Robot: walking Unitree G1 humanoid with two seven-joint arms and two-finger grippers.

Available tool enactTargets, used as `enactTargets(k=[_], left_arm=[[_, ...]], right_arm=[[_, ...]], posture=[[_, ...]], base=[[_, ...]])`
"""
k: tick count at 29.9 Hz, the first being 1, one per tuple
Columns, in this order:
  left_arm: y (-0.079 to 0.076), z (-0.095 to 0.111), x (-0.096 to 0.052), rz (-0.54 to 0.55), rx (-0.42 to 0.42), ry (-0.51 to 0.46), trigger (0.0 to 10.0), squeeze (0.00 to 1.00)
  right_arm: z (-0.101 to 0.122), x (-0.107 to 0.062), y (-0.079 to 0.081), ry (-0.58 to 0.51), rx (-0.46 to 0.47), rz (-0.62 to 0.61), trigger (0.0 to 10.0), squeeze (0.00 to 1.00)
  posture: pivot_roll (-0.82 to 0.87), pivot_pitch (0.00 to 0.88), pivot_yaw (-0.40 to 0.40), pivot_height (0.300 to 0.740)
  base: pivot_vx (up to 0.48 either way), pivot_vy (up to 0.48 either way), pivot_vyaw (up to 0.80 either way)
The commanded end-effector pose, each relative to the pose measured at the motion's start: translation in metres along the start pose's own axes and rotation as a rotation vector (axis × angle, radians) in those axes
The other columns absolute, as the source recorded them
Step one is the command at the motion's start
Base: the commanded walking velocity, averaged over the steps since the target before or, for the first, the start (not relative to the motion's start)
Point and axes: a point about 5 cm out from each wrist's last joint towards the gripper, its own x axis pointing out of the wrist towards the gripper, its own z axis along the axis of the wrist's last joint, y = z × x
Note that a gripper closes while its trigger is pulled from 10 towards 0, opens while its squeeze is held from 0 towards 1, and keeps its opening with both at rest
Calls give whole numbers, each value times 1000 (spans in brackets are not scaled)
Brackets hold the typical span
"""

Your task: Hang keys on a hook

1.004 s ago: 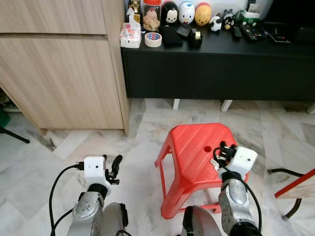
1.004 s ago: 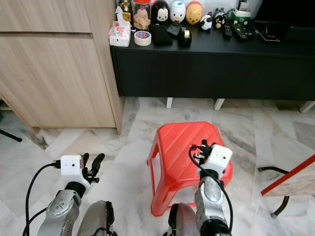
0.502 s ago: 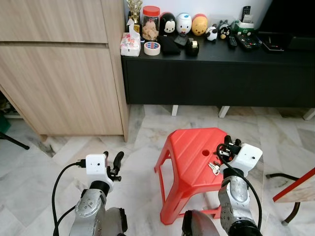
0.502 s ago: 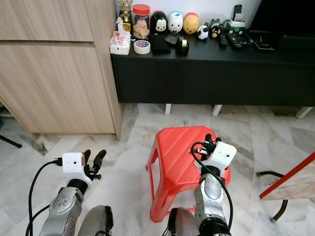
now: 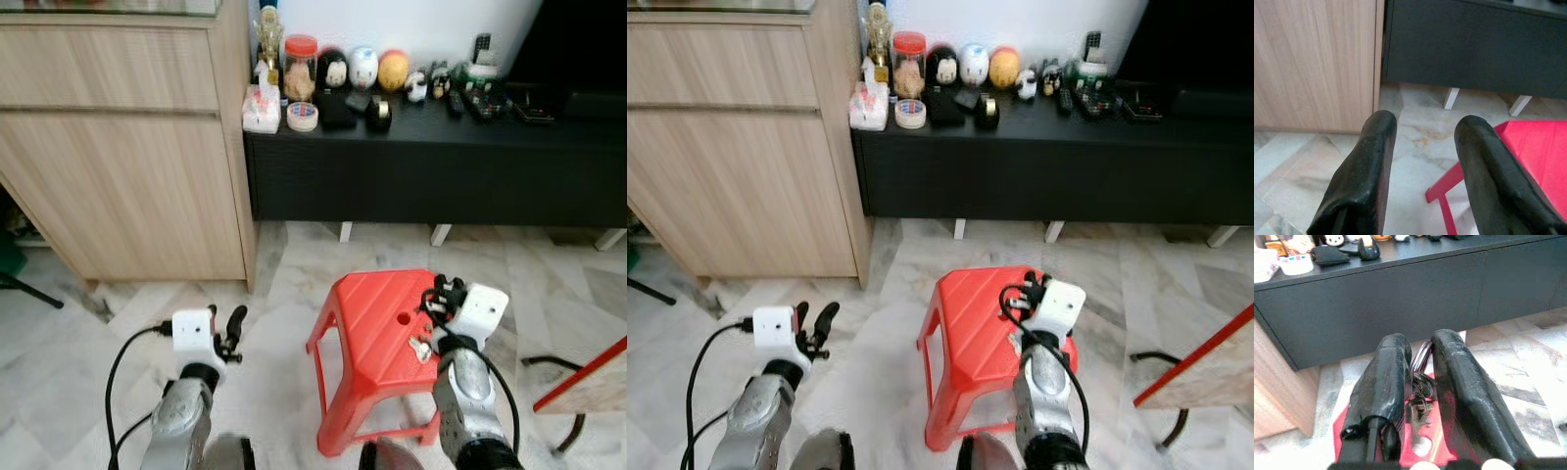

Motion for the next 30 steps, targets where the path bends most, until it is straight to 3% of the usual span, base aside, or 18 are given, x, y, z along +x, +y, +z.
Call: enactTargets(k=[1, 5, 11, 16, 24, 30], left_arm=[[-3, -1, 1, -13, -2, 0, 10000, 0], [-3, 0, 2, -18, 13, -2, 10000, 0], [-7, 2, 2, -51, 15, -13, 10000, 0], [-13, 8, 2, -107, 29, -43, 10000, 0], [-29, 21, -7, -328, 84, -82, 10000, 0], [-38, 21, -10, -445, 130, -64, 10000, 0]], right_arm=[[7, 4, 2, -20, -8, 21, 10000, 0], [10, 8, 4, 0, -27, 26, 10000, 0], [27, 13, 18, -27, 25, 86, 10000, 0], [33, 12, 28, -12, 16, 142, 10000, 0], [57, 7, 54, 47, 106, 266, 10000, 0], [68, 4, 77, 101, 95, 355, 10000, 0]], posture=[[107, 49, -101, 737], [106, 50, -101, 740], [102, 44, -102, 740], [103, 41, -104, 740], [103, 25, -109, 740], [103, 17, -110, 740]], base=[[0, 0, 0], [0, 0, 0], [0, 0, 0], [0, 0, 0], [0, 0, 0], [0, 0, 0]])
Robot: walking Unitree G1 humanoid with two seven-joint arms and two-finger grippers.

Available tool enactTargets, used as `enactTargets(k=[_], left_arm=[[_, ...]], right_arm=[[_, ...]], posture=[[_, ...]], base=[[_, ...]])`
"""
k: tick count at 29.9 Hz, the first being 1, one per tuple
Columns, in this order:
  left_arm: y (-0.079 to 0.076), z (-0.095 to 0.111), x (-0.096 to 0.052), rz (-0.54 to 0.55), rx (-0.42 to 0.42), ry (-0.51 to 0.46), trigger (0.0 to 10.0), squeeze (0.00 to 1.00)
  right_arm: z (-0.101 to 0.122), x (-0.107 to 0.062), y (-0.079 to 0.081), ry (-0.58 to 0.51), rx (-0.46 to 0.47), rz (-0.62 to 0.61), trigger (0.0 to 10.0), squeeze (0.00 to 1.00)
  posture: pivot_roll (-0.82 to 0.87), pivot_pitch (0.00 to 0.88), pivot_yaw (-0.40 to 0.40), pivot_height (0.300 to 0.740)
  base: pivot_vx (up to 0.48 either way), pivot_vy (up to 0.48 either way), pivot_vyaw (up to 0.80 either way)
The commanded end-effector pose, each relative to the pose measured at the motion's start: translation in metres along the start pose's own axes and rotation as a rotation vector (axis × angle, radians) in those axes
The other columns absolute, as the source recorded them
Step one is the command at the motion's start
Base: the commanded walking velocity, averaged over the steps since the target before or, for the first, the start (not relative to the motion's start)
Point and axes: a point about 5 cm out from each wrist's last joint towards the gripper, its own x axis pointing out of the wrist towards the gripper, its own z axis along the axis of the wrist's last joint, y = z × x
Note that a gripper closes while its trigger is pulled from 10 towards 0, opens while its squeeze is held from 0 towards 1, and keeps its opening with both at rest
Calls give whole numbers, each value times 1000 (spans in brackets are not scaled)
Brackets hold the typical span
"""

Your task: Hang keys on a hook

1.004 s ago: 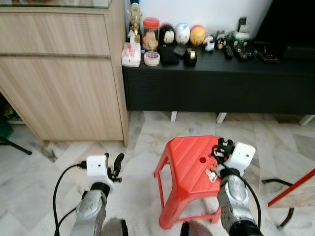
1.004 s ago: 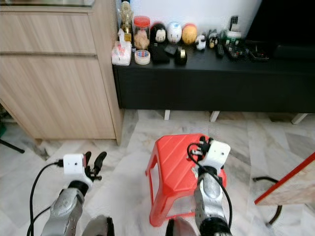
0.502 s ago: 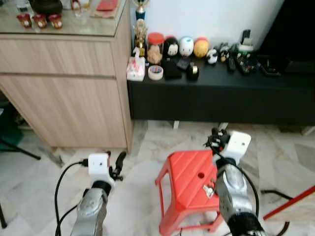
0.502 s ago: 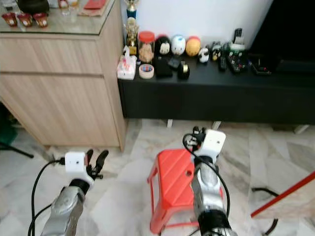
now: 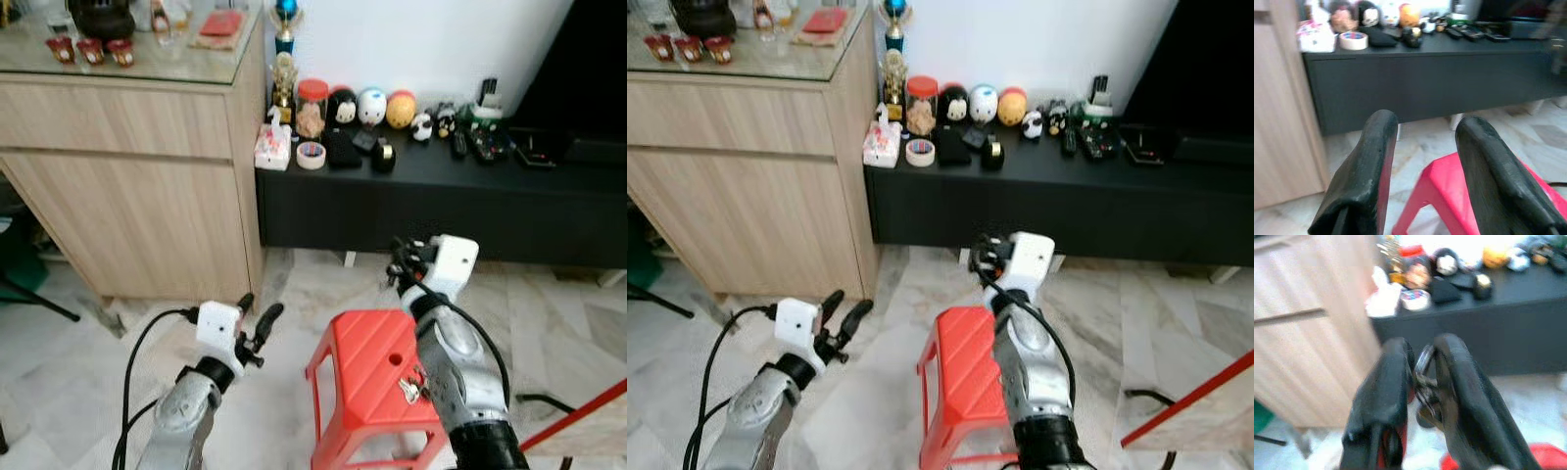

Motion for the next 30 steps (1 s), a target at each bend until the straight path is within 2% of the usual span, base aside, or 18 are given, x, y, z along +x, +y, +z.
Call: enactTargets(k=[1, 4, 10, 17, 19, 21, 30], left_arm=[[-8, 0, 0, -74, 14, 21, 10000, 0], [-13, -4, -1, -139, -6, 56, 10000, 0], [-21, 0, 2, -189, -24, 48, 10000, 0], [-21, 0, 3, -203, -27, 54, 10000, 0], [-21, 2, 5, -201, -28, 47, 10000, 0], [-21, 3, 6, -199, -30, 42, 10000, 0], [-20, 4, 10, -174, -36, 31, 10000, 0]], right_arm=[[8, 1, 9, 11, 5, 26, 10000, 0], [16, -1, 23, 39, 25, 55, 10000, 0], [22, -13, 55, 99, 27, 153, 10000, 0], [21, -18, 66, 149, 70, 148, 10000, 0], [22, -22, 78, 178, 78, 172, 10000, 0], [20, -24, 82, 201, 75, 178, 10000, 0], [21, -27, 92, 239, 89, 184, 10000, 0]], posture=[[105, 15, -112, 740], [103, 8, -108, 740], [91, 0, -101, 740], [90, 0, -100, 740], [90, 0, -101, 740], [92, 0, -104, 740], [86, 0, -110, 740]], base=[[0, 0, 0], [0, 0, 0], [0, 0, 0], [0, 0, 0], [0, 0, 0], [0, 0, 0], [0, 0, 0]])
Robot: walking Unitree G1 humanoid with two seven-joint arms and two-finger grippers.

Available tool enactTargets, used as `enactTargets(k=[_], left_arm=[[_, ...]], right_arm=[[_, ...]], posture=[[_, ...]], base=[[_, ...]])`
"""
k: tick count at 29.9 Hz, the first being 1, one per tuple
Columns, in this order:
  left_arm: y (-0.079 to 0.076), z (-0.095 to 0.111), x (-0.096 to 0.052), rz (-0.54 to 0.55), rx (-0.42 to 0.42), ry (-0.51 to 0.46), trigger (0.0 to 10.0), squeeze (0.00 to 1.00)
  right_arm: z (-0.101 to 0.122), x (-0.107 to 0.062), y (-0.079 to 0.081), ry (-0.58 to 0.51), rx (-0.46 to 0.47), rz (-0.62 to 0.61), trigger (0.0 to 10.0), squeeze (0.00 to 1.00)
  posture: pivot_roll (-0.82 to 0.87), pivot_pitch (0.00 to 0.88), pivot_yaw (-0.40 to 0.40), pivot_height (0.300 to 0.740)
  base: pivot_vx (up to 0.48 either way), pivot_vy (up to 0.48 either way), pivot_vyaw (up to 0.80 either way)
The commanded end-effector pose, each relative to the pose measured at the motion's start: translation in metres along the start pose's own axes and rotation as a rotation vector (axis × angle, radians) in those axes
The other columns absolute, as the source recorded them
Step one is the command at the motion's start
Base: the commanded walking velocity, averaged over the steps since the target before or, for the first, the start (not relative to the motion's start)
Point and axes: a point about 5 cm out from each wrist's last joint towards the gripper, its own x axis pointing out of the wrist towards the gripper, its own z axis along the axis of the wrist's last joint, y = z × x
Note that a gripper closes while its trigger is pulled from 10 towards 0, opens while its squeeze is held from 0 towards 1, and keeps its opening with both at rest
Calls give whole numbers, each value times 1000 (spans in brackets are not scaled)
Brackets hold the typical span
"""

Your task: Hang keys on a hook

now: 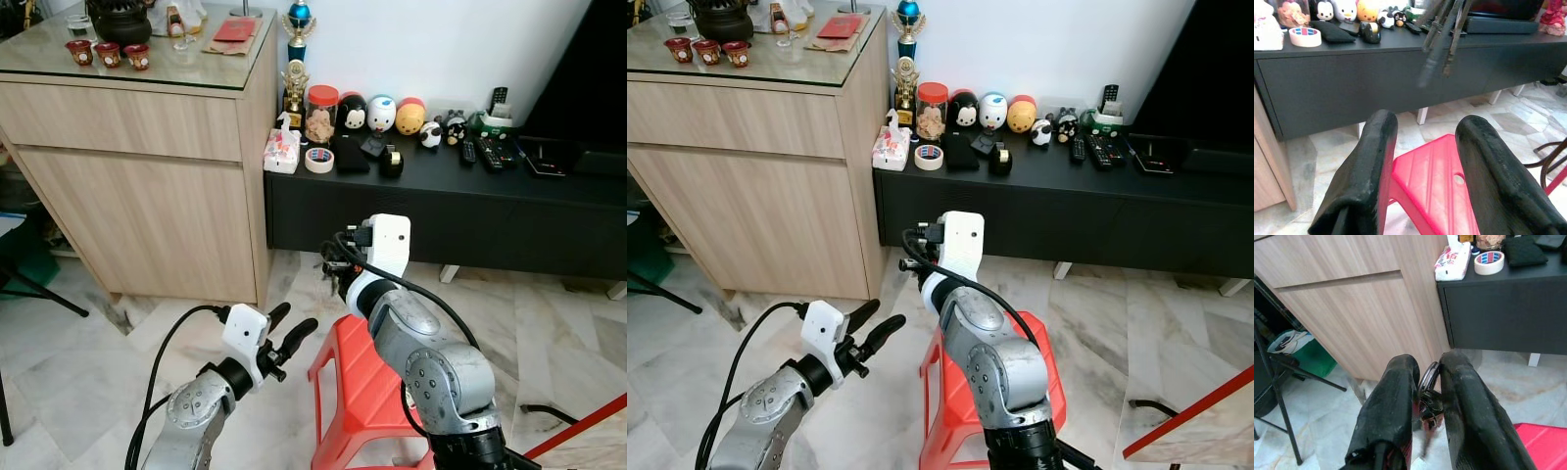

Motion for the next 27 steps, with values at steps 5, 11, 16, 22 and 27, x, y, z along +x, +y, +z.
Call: enactTargets(k=[5, 11, 16, 22, 27], left_arm=[[-2, 3, 8, 12, 8, -11, 10000, 0], [0, 2, 10, 34, 16, -13, 10000, 0], [1, 2, 13, 39, 29, -7, 10000, 0], [0, 2, 17, 42, 28, -15, 10000, 0], [-2, 4, 20, 9, 50, -19, 10000, 0]], right_arm=[[-6, -5, 28, 31, 47, 60, 10000, 0], [-6, -6, 34, 45, 42, 84, 10000, 0], [-5, -5, 35, 50, 46, 91, 10000, 0], [-8, -7, 45, 68, 42, 128, 10000, 0], [-7, -8, 49, 71, 45, 148, 10000, 0]], posture=[[89, 1, -115, 740], [89, 4, -117, 740], [90, 7, -118, 740], [87, 10, -118, 740], [86, 11, -118, 740]], base=[[0, 0, 0], [0, 0, 0], [0, 0, 0], [0, 0, 0], [0, 0, 0]])
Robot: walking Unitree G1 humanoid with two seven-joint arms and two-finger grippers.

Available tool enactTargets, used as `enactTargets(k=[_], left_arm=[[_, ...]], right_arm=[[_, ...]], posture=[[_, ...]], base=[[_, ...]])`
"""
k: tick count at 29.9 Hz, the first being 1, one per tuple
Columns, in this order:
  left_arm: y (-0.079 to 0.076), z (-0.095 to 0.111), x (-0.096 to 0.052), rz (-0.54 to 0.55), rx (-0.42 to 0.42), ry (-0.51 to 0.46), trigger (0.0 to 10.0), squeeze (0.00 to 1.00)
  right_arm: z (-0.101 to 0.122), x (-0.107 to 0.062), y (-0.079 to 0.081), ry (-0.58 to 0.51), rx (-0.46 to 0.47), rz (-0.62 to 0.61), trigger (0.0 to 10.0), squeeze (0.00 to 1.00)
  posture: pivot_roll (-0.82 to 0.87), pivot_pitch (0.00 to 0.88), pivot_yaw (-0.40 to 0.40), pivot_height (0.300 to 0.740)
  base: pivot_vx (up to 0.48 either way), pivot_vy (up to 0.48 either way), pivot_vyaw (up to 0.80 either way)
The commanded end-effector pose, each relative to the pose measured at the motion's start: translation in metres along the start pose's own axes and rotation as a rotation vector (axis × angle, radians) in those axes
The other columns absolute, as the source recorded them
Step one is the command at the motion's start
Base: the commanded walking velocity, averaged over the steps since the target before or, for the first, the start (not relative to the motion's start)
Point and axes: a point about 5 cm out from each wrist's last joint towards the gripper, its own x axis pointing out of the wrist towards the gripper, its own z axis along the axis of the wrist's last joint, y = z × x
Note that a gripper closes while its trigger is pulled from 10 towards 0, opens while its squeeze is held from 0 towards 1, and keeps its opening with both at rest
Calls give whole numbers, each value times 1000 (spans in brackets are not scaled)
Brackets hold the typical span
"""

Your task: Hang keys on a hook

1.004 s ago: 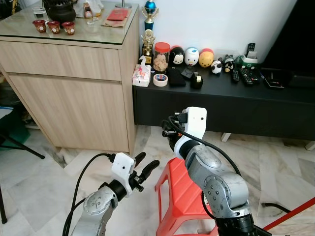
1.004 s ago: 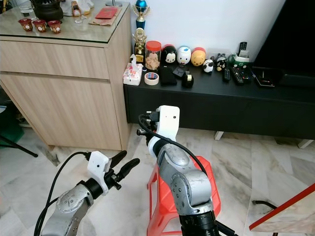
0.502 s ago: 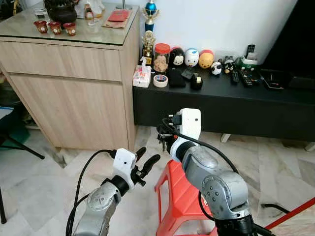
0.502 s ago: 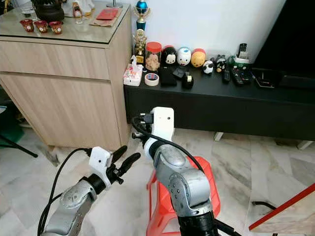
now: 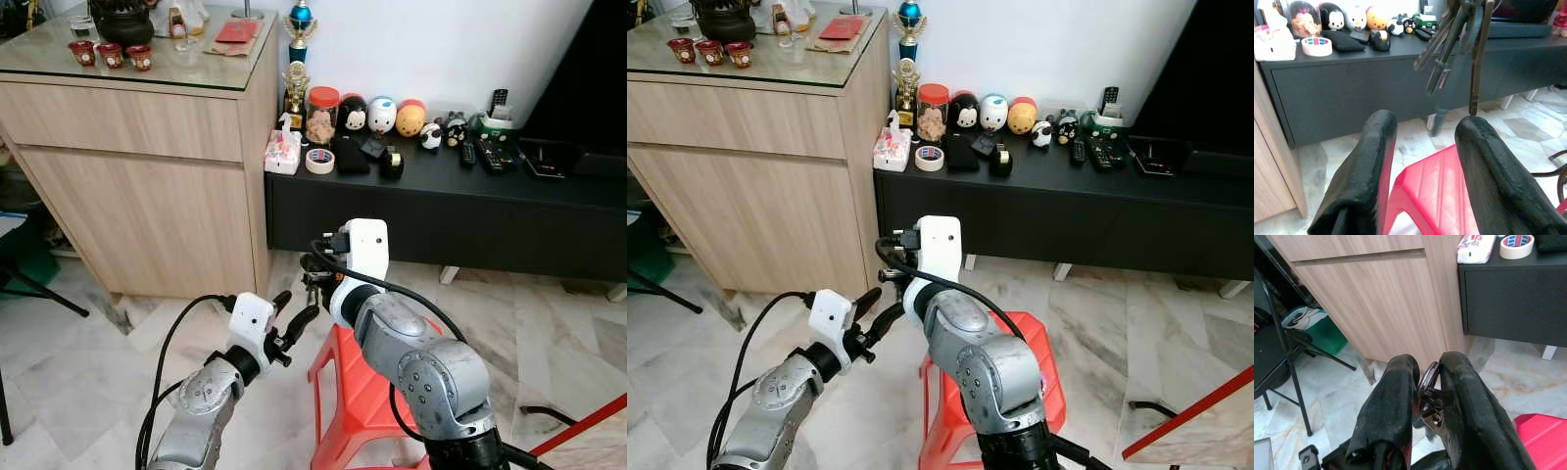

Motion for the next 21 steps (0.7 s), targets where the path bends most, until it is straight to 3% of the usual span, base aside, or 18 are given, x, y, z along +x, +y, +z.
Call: enactTargets(k=[1, 11, 12, 13, 14, 15, 21], left_arm=[[-5, 1, 5, -30, 20, -2, 10000, 0], [-5, 2, 8, -34, 36, -9, 10000, 0], [-5, 2, 8, -33, 37, -10, 9608, 0], [-5, 2, 8, -30, 38, -13, 5020, 0], [-5, 2, 8, -28, 39, -14, 2824, 0], [-4, 2, 8, -27, 40, -16, 0, 0], [-4, 2, 8, -25, 41, -18, 0, 0]], right_arm=[[-1, -3, 31, -13, 85, 99, 10000, 0], [-2, -4, 37, -6, 83, 120, 10000, 0], [-2, -4, 37, -5, 83, 121, 10000, 0], [-2, -4, 37, -4, 83, 122, 10000, 0], [-2, -4, 37, -4, 83, 122, 10000, 0], [-2, -4, 38, -4, 83, 124, 10000, 0], [-2, -4, 38, -4, 84, 125, 10000, 0]], posture=[[86, 11, -118, 740], [85, 13, -119, 740], [85, 13, -119, 740], [85, 13, -119, 740], [85, 13, -119, 740], [84, 15, -120, 740], [86, 15, -120, 740]], base=[[0, 0, 0], [0, 0, 0], [0, 0, 0], [0, 0, 0], [0, 0, 0], [0, 0, 0], [0, 0, 0]])
